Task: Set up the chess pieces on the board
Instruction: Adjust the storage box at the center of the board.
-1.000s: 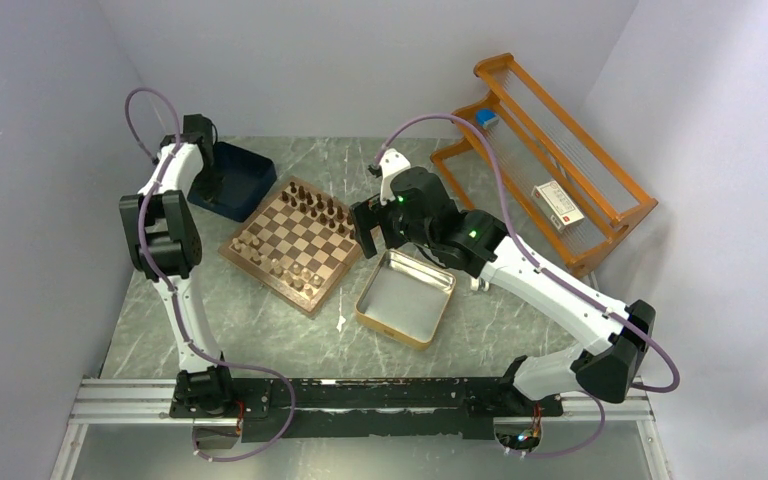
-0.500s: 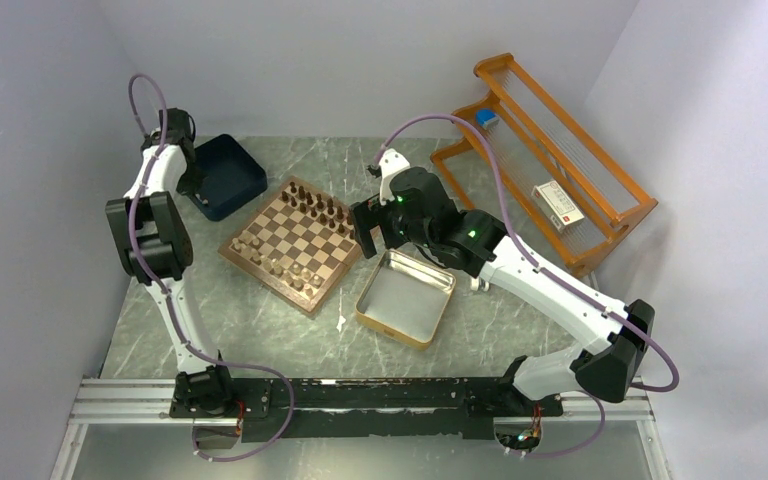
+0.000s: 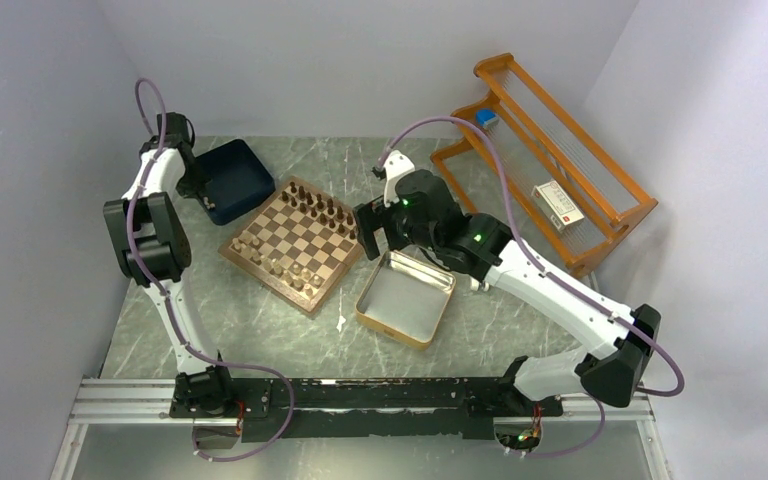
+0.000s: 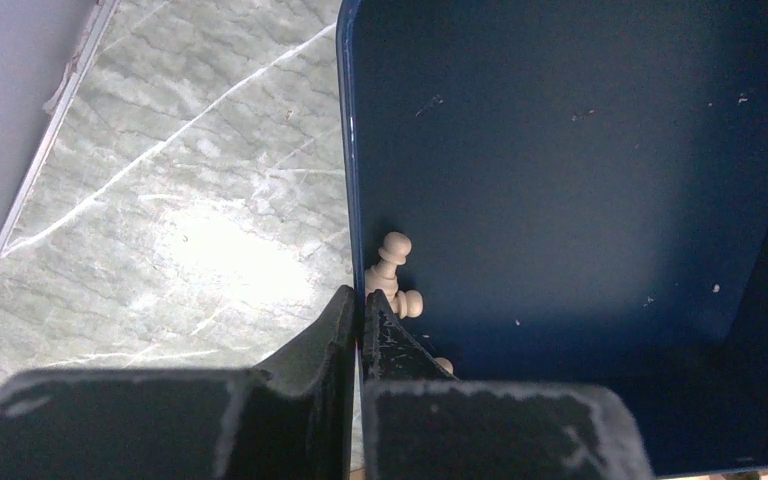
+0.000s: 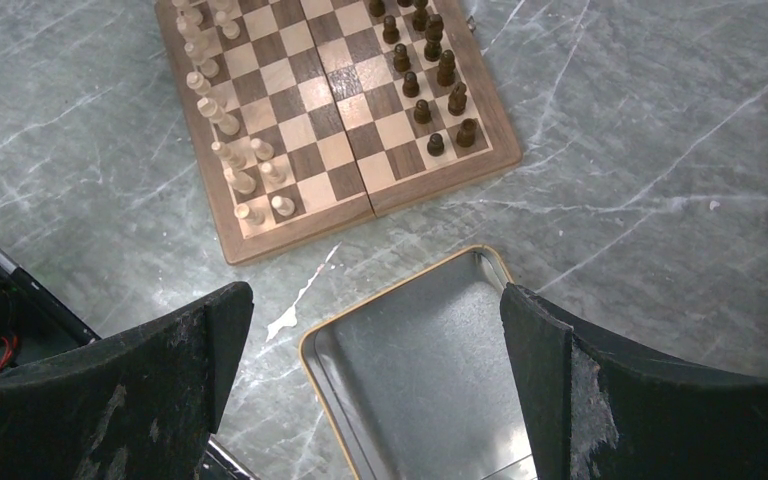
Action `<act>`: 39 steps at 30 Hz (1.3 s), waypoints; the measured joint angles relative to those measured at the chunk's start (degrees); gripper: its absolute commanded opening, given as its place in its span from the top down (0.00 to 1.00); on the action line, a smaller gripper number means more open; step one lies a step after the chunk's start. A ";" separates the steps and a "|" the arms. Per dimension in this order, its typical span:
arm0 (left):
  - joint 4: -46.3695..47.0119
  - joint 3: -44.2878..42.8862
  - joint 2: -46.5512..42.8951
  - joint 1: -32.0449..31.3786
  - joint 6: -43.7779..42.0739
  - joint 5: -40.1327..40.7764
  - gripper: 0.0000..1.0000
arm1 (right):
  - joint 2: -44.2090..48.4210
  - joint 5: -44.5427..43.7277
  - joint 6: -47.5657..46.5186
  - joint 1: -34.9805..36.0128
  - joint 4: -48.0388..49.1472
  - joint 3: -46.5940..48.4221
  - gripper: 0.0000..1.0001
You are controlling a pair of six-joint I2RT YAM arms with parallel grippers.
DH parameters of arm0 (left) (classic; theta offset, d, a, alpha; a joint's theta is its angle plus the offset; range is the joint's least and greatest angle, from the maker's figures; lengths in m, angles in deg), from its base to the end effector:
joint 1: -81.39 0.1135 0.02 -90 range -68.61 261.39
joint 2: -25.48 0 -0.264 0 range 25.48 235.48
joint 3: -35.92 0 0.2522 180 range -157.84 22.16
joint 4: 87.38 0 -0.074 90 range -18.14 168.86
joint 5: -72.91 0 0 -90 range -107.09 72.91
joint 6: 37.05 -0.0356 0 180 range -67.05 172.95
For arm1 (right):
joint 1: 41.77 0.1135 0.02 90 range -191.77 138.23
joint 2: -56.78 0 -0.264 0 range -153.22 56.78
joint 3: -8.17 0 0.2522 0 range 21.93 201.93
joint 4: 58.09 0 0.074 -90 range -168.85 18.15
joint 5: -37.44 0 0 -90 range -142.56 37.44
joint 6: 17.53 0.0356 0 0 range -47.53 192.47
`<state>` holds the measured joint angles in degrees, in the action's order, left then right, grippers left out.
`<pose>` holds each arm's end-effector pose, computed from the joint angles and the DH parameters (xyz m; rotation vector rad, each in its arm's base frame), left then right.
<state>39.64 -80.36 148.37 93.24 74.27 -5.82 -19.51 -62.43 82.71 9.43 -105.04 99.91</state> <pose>0.4576 0.1031 0.2122 -0.8061 2.4631 0.1966 0.1887 0.2249 0.3802 -0.6526 2.0435 0.4539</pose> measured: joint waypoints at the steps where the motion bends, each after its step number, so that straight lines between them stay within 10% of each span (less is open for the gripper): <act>1: 0.09 0.09 0.00 0.09 -0.20 -0.02 0.95 | 0.13 0.00 0.00 0.00 0.07 -0.13 0.00; 39: 1.49 -11.32 4.26 2.73 -35.56 -5.88 0.95 | 0.22 0.00 -0.35 -0.04 -2.73 1.25 0.00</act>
<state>41.13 -91.68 152.63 95.98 38.71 -11.70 -19.29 -62.43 82.36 9.39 -107.77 101.16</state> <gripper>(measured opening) 0.060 0.997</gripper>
